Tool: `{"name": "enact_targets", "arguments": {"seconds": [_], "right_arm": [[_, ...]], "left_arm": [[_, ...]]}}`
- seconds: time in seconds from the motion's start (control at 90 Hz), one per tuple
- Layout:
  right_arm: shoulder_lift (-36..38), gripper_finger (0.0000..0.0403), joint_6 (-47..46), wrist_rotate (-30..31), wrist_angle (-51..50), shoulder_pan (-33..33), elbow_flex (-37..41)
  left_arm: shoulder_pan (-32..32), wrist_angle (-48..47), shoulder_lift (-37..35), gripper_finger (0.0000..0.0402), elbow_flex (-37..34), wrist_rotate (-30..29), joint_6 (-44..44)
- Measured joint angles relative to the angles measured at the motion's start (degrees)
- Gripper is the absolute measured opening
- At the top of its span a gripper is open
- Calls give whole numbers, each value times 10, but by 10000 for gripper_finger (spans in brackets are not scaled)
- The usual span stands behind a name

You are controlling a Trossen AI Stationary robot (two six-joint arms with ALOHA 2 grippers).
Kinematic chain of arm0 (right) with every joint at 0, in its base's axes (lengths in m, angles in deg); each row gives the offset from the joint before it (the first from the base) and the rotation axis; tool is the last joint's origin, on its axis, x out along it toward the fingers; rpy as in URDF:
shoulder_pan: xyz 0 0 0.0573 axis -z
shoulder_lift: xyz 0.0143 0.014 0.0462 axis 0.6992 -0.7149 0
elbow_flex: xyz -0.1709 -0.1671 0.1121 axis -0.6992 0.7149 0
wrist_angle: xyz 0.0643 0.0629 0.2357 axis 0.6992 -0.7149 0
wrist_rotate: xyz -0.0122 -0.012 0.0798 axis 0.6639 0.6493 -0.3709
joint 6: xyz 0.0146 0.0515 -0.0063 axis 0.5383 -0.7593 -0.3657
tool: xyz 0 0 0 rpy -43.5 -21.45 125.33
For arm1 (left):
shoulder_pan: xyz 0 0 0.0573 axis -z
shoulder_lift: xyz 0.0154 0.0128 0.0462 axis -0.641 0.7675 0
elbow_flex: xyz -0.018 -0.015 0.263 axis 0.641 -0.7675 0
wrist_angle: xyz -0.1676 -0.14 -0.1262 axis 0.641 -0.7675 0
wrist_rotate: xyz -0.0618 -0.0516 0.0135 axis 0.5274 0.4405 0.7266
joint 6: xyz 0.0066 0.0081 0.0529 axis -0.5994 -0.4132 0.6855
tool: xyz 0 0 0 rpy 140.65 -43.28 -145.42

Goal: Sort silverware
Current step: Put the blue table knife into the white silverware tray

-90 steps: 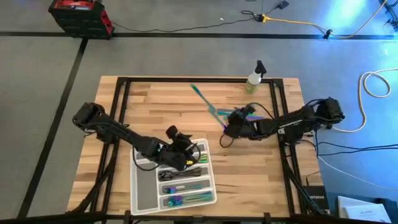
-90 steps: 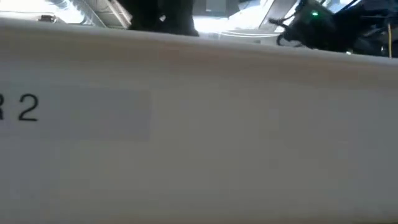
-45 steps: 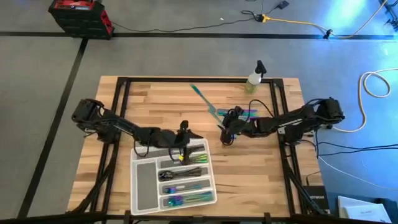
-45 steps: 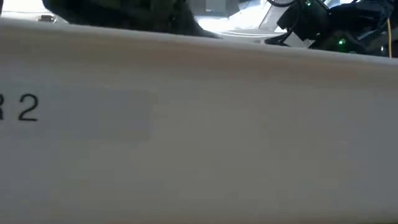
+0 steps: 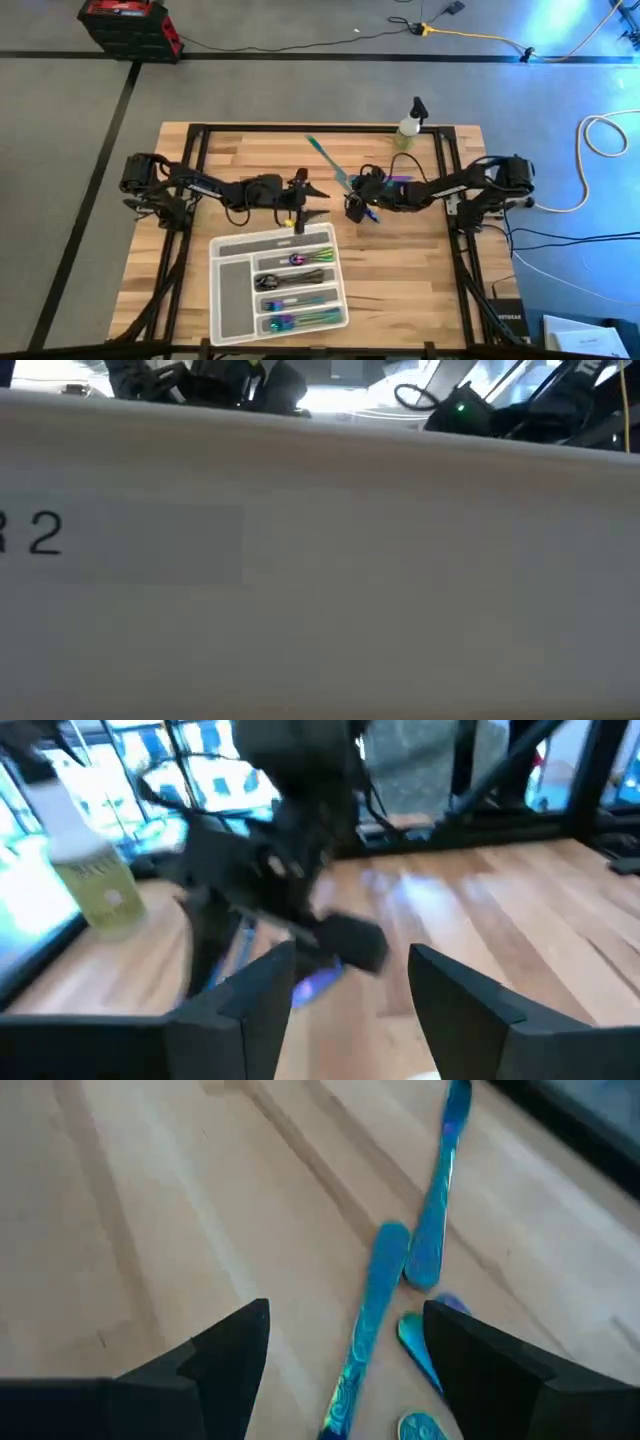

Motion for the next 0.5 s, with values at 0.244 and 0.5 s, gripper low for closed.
{"name": "enact_targets", "arguments": {"seconds": [0.244,0.5], "right_arm": [[-51,248,-32,4,-18,10,-23],[-59,248,-62,8,-51,10,-23]], "left_arm": [[-53,108,2,181,-39,79,-6],[-124,96,2,181,-82,45,-122]]}}
